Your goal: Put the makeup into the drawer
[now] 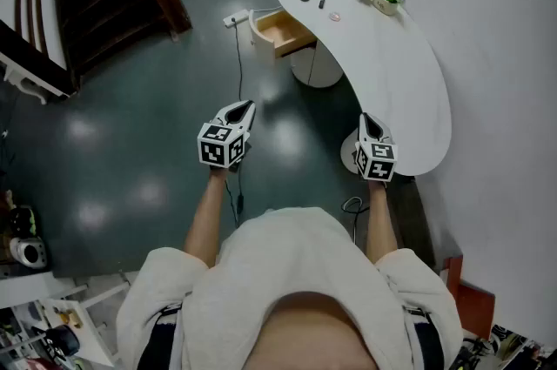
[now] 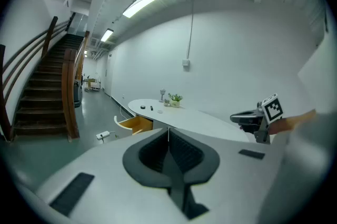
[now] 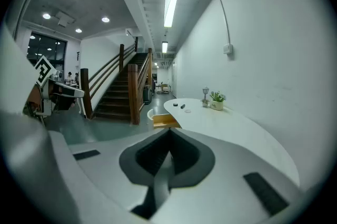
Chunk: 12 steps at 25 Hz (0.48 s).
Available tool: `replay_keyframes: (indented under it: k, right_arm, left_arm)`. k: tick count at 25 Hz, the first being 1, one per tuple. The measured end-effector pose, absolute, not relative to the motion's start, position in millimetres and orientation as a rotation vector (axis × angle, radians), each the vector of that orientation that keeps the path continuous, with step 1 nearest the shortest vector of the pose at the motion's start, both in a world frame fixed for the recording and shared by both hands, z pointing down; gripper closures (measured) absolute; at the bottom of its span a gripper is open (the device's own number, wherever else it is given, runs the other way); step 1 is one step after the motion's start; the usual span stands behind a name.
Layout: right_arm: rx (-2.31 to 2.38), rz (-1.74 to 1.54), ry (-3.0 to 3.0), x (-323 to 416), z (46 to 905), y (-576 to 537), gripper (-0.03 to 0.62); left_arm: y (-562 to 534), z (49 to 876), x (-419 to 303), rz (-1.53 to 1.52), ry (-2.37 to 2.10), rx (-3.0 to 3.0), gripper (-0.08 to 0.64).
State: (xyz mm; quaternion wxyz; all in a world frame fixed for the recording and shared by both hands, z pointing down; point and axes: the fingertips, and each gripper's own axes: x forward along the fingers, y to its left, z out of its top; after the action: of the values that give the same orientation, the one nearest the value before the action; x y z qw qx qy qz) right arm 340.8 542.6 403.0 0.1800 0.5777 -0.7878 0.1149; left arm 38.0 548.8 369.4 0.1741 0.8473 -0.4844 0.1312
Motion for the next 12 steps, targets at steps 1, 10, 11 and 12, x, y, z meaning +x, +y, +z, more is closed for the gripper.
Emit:
replay_keyframes:
  k: [1,10,11,12]
  right_arm:
    - [1.631,0.328,-2.225,342,404,543,0.595]
    - [1.629,0.319,-2.239,354,407,546,0.595]
    - [1.638,0.307,-2.262,355,404,546,0.595]
    - [1.640,0.298,-2.293,354,400,545,0.598]
  left_arm:
    - [549,369,39,0.372,-1.372,2.402,0.546]
    - [553,373,54,0.381,-1.376,2.390,0.546]
    - [554,374,56,0.382,-1.376,2.387,0.546]
    - [554,375,58,0.384,-1.376,2.384,0.546]
